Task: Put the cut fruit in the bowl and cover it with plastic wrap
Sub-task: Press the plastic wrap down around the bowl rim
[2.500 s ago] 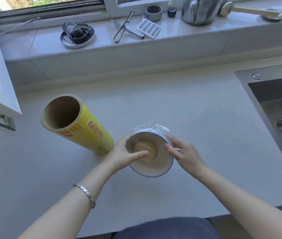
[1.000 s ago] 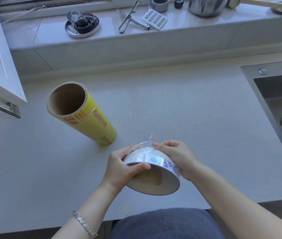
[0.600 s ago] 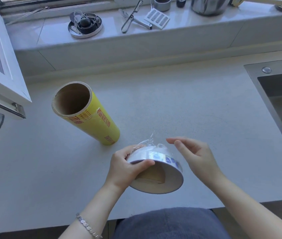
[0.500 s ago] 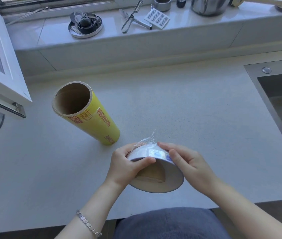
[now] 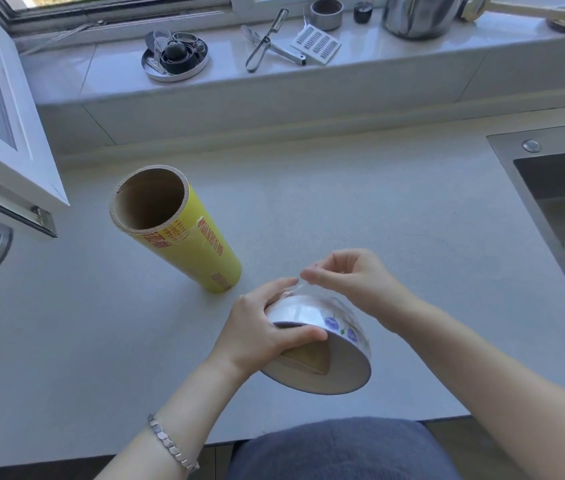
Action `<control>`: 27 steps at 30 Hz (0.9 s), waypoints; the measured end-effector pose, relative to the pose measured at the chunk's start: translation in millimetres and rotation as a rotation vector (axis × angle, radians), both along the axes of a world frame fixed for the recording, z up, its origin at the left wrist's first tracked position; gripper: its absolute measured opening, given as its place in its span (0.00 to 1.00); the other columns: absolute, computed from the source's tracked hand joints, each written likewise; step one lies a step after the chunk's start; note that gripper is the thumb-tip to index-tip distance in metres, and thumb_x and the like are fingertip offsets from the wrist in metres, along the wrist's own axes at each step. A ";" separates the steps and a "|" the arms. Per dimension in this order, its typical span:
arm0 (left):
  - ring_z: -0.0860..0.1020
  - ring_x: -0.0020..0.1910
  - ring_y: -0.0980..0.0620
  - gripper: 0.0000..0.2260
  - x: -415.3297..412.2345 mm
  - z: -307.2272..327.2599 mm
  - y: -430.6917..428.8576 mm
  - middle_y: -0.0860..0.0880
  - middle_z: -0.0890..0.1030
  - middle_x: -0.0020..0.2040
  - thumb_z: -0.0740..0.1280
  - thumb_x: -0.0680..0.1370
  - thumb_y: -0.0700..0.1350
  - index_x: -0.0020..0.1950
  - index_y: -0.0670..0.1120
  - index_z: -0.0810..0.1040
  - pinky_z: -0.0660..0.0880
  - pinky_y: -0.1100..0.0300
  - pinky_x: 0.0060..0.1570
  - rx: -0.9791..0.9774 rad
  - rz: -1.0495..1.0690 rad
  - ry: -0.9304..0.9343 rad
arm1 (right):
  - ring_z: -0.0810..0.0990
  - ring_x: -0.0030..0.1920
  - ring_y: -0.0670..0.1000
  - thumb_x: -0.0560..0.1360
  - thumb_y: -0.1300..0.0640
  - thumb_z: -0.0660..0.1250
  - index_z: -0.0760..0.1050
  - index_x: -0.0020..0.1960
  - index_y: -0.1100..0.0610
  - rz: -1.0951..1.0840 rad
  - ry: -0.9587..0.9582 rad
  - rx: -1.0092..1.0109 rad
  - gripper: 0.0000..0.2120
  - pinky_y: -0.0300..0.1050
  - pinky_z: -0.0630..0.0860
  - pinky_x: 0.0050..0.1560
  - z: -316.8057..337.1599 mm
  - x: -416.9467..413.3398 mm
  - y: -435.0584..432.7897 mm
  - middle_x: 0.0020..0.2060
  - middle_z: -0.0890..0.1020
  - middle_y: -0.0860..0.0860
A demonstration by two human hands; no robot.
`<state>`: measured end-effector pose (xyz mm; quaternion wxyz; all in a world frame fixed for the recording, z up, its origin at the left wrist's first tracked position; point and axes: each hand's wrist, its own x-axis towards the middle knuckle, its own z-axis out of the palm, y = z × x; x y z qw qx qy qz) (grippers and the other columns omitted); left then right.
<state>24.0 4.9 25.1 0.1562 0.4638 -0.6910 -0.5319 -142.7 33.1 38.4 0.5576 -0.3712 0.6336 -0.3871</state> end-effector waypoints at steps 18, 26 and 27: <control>0.79 0.39 0.54 0.15 4.7 2.6 5.6 0.50 0.84 0.39 0.72 0.49 0.63 0.33 0.62 0.78 0.75 0.56 0.43 0.013 -0.058 -0.065 | 0.71 0.32 0.43 0.72 0.56 0.68 0.78 0.33 0.54 0.180 0.043 0.150 0.09 0.38 0.65 0.37 -3.6 -12.9 4.2 0.29 0.76 0.48; 0.76 0.37 0.69 0.28 0.5 -1.4 6.3 0.64 0.79 0.35 0.72 0.49 0.64 0.45 0.55 0.81 0.72 0.73 0.39 0.006 -0.189 -0.083 | 0.84 0.37 0.47 0.67 0.58 0.63 0.69 0.36 0.56 -0.109 -0.712 0.032 0.03 0.34 0.75 0.33 -7.8 -3.8 3.5 0.30 0.84 0.48; 0.76 0.35 0.66 0.22 -0.3 -1.5 6.1 0.62 0.80 0.32 0.73 0.49 0.64 0.40 0.58 0.81 0.73 0.69 0.37 0.019 -0.170 -0.063 | 0.83 0.33 0.47 0.66 0.58 0.63 0.69 0.36 0.57 -0.133 -0.724 0.029 0.03 0.34 0.75 0.32 -8.3 -3.7 3.6 0.27 0.82 0.48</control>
